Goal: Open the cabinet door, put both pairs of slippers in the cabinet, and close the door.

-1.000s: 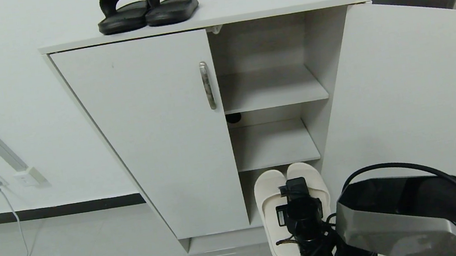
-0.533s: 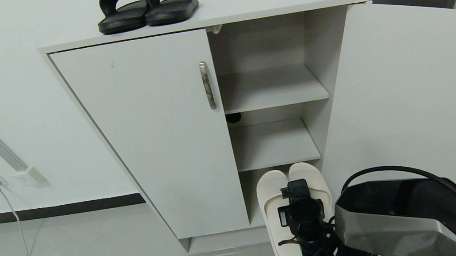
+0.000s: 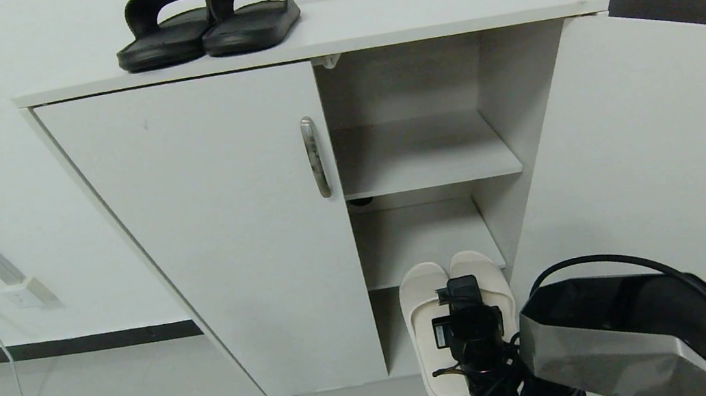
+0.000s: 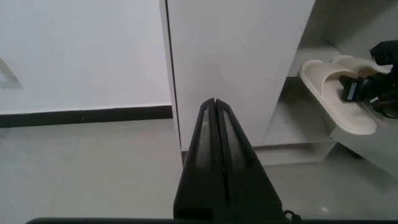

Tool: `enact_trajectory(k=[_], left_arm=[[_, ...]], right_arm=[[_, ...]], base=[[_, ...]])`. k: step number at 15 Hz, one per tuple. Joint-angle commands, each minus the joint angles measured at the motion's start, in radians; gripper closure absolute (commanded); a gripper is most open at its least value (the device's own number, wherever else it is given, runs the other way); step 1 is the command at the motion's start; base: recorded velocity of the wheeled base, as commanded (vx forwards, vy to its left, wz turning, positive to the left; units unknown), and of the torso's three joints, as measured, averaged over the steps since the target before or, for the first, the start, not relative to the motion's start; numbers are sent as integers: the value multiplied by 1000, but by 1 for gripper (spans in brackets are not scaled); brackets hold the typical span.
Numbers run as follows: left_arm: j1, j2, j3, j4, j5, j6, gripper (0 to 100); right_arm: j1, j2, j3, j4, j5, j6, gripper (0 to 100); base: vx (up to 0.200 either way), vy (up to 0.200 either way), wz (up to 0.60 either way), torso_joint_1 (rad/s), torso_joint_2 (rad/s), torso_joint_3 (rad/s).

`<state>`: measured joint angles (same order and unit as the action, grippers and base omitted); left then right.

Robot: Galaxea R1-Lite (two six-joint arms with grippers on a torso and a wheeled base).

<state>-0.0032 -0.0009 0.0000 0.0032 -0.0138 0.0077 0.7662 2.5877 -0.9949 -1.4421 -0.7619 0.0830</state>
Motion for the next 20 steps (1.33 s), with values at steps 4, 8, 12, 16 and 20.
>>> enact_trajectory(k=[4, 8, 12, 16, 20], left_arm=[[0, 2, 0, 0, 2, 0, 100], [0, 1, 0, -2, 2, -3, 100], [0, 1, 0, -2, 3, -3, 100], [0, 2, 0, -2, 3, -3, 100], [0, 1, 0, -2, 5, -3, 100]], right_arm=[[-1, -3, -1, -1, 1, 0, 100], [-2, -1, -4, 5, 7, 0, 100], [-25, -9, -24, 9, 30, -6, 100], [-57, -52, -54, 129, 61, -3, 100], [-80, -50, -176, 247, 104, 4, 100]], base=[[200, 0, 0, 5, 4, 1], [50, 0, 0, 1, -1, 2], [0, 0, 0, 0, 0, 0], [0, 0, 0, 0, 0, 0], [0, 0, 0, 0, 0, 0]])
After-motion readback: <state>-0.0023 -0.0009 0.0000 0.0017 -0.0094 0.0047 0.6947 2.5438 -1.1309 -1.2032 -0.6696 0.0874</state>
